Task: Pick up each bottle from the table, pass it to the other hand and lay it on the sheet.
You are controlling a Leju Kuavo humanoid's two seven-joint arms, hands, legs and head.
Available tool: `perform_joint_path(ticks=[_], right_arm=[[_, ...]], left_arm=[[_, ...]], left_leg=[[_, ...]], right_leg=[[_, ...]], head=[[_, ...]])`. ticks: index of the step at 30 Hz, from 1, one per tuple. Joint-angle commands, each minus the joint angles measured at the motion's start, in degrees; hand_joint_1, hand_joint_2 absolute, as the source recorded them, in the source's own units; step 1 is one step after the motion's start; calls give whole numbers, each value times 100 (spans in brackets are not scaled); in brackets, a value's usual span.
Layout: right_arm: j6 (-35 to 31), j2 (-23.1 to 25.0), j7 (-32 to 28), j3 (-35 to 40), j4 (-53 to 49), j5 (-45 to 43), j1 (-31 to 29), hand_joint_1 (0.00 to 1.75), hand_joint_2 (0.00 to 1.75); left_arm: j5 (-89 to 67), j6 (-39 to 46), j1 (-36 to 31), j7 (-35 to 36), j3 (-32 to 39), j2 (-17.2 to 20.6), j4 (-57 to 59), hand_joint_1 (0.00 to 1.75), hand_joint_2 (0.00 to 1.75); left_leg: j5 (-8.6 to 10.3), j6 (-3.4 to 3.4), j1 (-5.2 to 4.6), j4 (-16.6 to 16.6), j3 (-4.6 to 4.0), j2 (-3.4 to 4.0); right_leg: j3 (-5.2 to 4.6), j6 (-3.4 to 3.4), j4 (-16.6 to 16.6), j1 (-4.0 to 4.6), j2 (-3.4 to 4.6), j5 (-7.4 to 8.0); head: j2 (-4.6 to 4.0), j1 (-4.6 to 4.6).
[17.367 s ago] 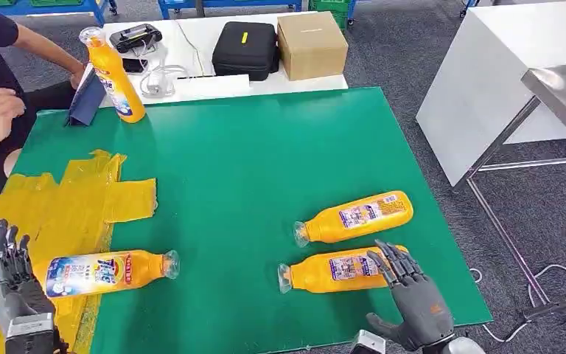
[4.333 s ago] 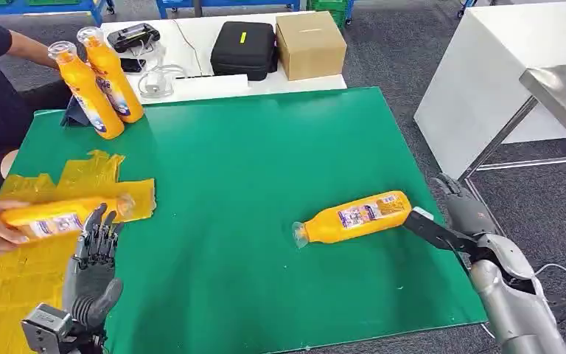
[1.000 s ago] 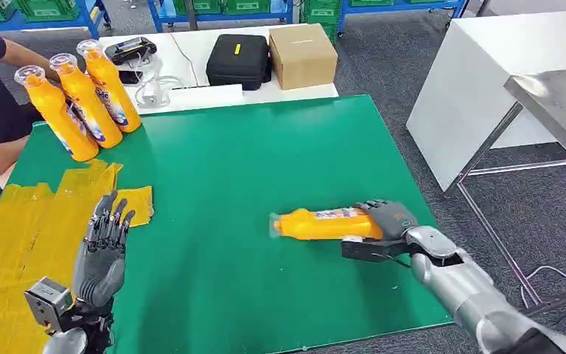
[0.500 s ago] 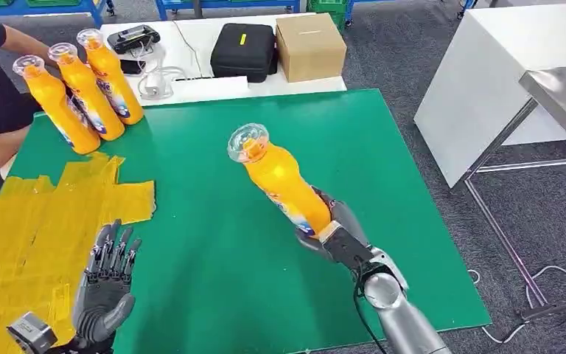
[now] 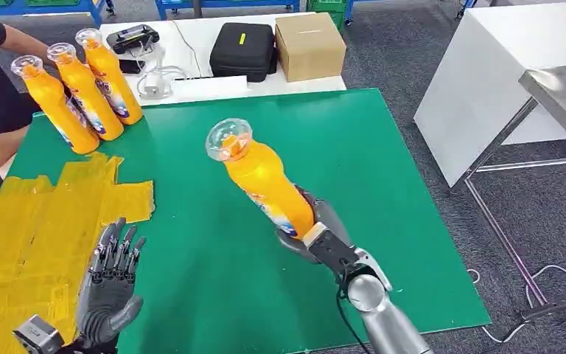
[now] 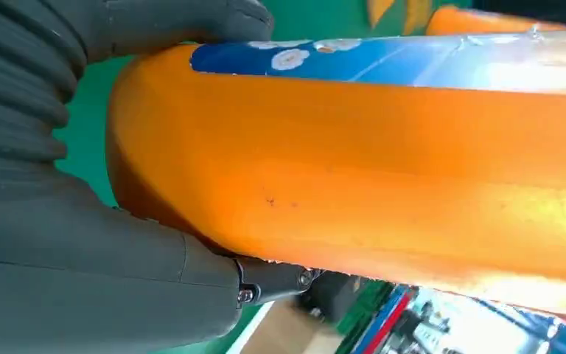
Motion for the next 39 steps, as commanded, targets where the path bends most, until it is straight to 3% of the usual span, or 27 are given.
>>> perform_joint_path(ticks=[1, 8, 20, 32, 39], right_arm=[[63, 541, 250, 1234, 1311, 300, -652, 175, 175], [-21, 867, 332, 2090, 2030, 599, -798, 175, 175], [48, 955, 396, 2766, 2359, 833, -682, 175, 175], [81, 1127, 390, 3134, 2740, 893, -840, 175, 175], [76, 1133, 382, 3134, 2769, 881, -857, 175, 175]], left_arm=[[-313, 285, -227, -52, -537, 33, -50, 0, 175], [-332, 319, -387, -20, -573, 41, 148, 0, 175], [-485, 430, -454, -25, -590, 42, 198, 0, 175], [-1026, 474, -593, 217, -1033, 416, 667, 0, 175], [-1037, 477, -583, 205, -1055, 450, 716, 0, 175]], left_leg=[[-3, -4, 3, 0, 9, 3], [-2, -5, 2, -5, 9, -1], [-4, -6, 4, -3, 9, -15], [-1, -5, 1, -6, 5, -17], [-3, -7, 3, -4, 5, -16]], right_leg=[[6, -7, -1, 3, 12, 2], [8, -8, -3, 1, 7, 0], [10, -10, -4, 3, -2, -4], [3, -9, -4, 0, -6, -4], [3, -11, -2, 2, -4, -6]], head=[[0, 0], [0, 0], [0, 0], [0, -2], [0, -2]])
